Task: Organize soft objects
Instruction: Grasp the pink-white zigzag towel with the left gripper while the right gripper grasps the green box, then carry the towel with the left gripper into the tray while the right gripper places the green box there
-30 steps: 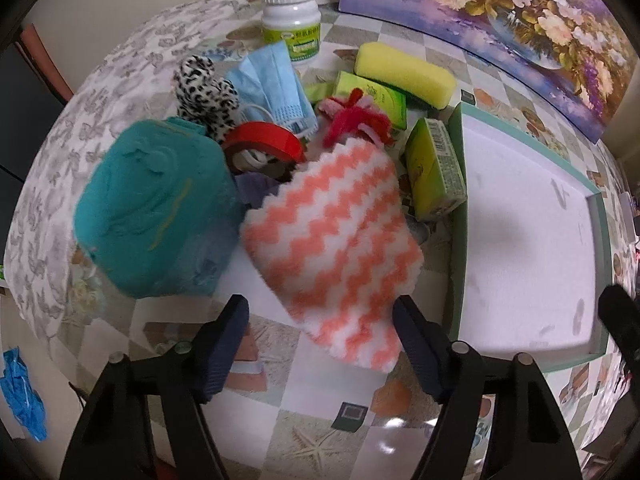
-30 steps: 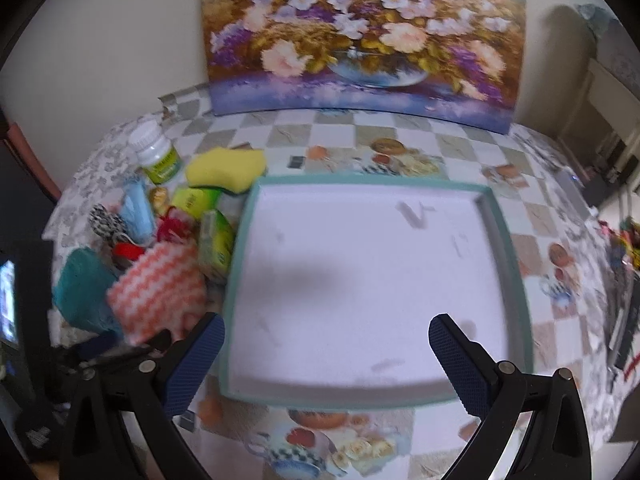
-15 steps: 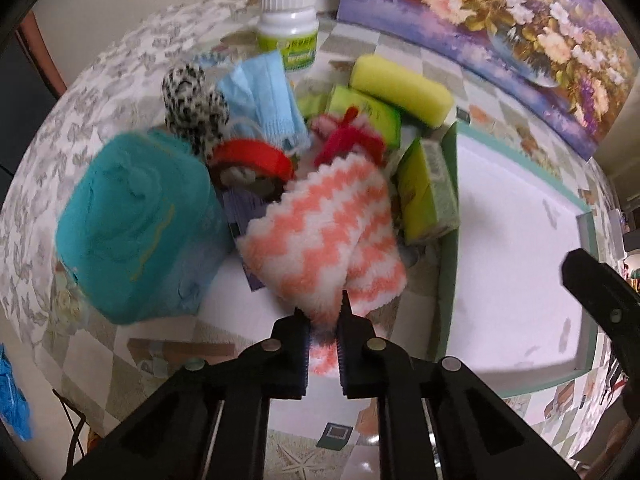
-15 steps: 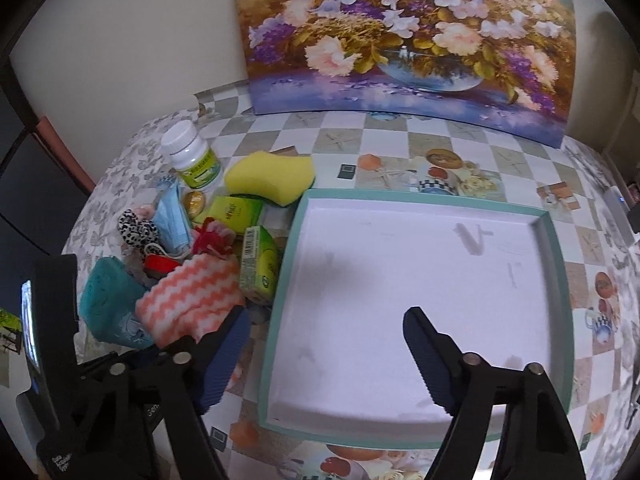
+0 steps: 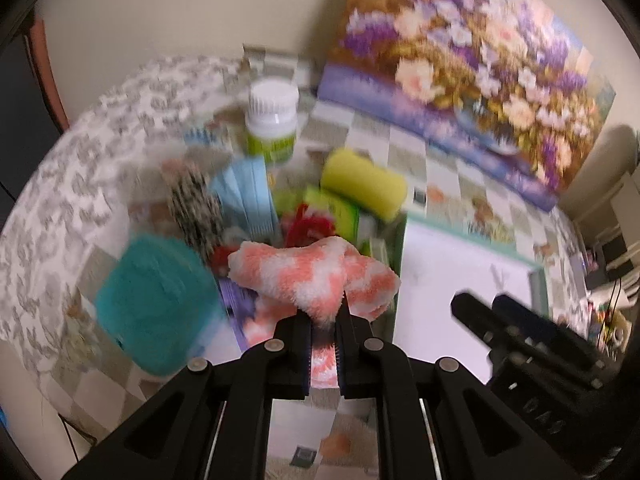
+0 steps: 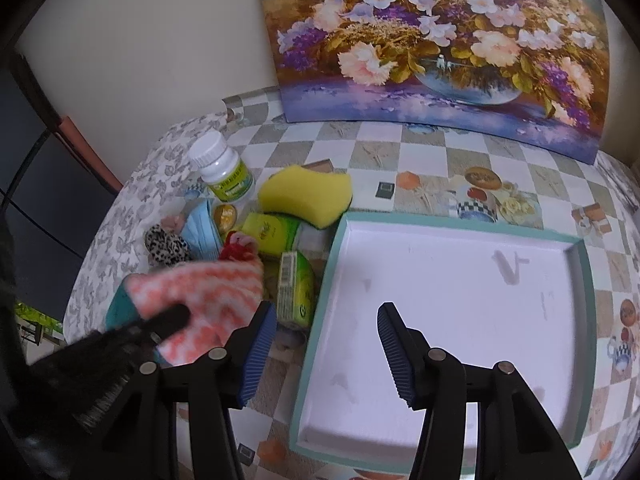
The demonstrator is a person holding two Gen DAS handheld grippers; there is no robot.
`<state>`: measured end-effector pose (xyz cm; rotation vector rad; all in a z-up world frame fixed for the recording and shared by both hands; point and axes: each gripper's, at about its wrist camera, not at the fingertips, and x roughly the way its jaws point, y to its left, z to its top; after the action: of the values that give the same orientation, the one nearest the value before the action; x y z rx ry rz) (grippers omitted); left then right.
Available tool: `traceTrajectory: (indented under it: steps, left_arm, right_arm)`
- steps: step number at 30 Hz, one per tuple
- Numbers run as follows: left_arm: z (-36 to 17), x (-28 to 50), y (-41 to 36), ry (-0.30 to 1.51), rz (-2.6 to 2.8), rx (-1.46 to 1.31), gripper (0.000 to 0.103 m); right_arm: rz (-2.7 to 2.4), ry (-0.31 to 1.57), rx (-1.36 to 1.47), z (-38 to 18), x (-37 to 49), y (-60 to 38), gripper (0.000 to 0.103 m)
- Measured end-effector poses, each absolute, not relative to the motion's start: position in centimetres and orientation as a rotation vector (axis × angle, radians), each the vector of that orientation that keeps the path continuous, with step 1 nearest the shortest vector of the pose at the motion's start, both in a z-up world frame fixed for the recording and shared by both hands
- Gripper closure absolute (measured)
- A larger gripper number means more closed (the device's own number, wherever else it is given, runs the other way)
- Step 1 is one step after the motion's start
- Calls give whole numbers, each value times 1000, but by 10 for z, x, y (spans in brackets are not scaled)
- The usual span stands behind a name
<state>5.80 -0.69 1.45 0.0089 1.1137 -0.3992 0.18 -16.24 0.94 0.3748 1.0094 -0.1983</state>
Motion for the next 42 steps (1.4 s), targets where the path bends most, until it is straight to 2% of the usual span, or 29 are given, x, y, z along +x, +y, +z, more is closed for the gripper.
traceTrajectory:
  steps: [8,10,15,17,27,31,42]
  left_arm:
    - [35,92,-9,1053,-338,-53,93]
    - [37,99,-11,1048,-339,-63,93]
    - [25,107,-12,1056,-323,-68,93]
    - [19,112,-9,1077,-318,-87,93]
    - [4,121,-7,1116,-328,-98,93]
    - [2,122,-7,1128,-336,-106,93]
    - [5,125,-2,1127,-350,-130,93]
  right_arm:
    - [-184,1077,365,-13,22,-163,47]
    - [-157,1098,356,-21,29,-156,52]
    - [-115,1126,337,-35,42,-144,54]
    - [-97,1135,336,-39,47,-139,62]
    - [-94,1169,321,-56,66,-123,67]
    - [-117,1188,319,-65,68,-122,74]
    - [-123,1170,344,-61,65,-127,79]
